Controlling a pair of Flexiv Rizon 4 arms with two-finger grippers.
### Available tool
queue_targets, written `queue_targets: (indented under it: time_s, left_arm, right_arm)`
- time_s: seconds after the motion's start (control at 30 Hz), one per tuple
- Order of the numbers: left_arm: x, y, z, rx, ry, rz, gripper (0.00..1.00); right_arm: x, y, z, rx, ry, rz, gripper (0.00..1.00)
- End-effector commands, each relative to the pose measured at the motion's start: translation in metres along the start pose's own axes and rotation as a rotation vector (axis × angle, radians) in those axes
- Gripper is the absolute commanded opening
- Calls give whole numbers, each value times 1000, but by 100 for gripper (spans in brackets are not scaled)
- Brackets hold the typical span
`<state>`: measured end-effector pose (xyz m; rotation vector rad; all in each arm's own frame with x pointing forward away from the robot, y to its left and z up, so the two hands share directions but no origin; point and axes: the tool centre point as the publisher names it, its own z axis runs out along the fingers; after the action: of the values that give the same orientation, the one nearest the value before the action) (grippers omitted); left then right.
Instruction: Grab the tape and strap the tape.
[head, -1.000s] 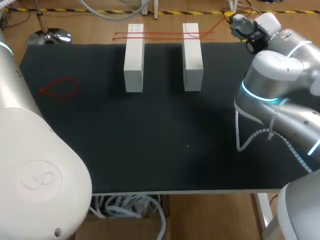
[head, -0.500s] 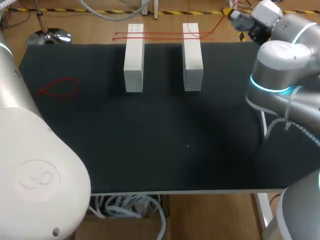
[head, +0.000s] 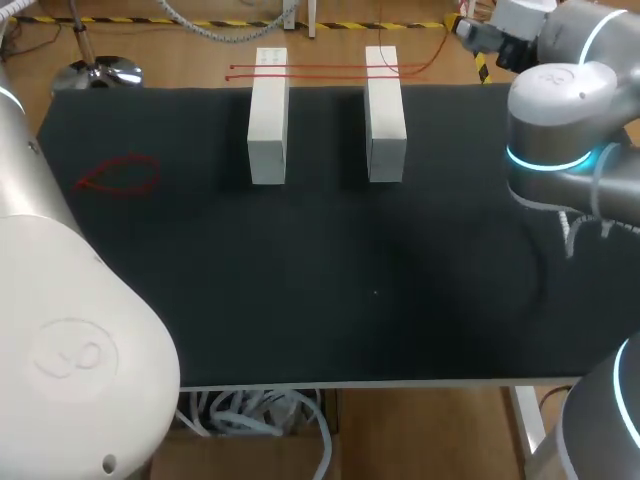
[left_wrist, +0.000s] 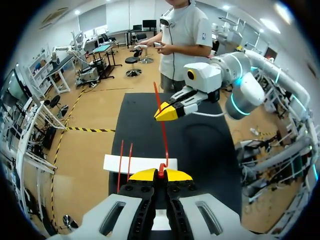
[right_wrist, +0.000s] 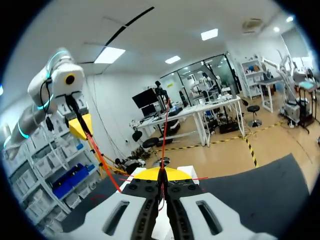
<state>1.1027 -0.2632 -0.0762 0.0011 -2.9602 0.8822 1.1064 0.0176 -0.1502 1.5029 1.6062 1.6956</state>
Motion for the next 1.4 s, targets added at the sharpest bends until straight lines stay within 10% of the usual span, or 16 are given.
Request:
queue_targets:
  time_s: [0.03,0.37,0.57,1.4]
  left_arm:
    - [0,0,-1,-4,3,-1,0]
    - [0,0,-1,-4,3,-1,0]
    - [0,0,-1,-4,3,-1,0]
    - [0,0,-1,-4,3,-1,0]
  right_arm:
    - [1,4,-1,128,-13,1,0]
    - [1,4,-1,128,-13,1,0]
    - [-2,8,-1,288,-62,-392,0]
    - [-6,17,1,555,-162,-1141,0]
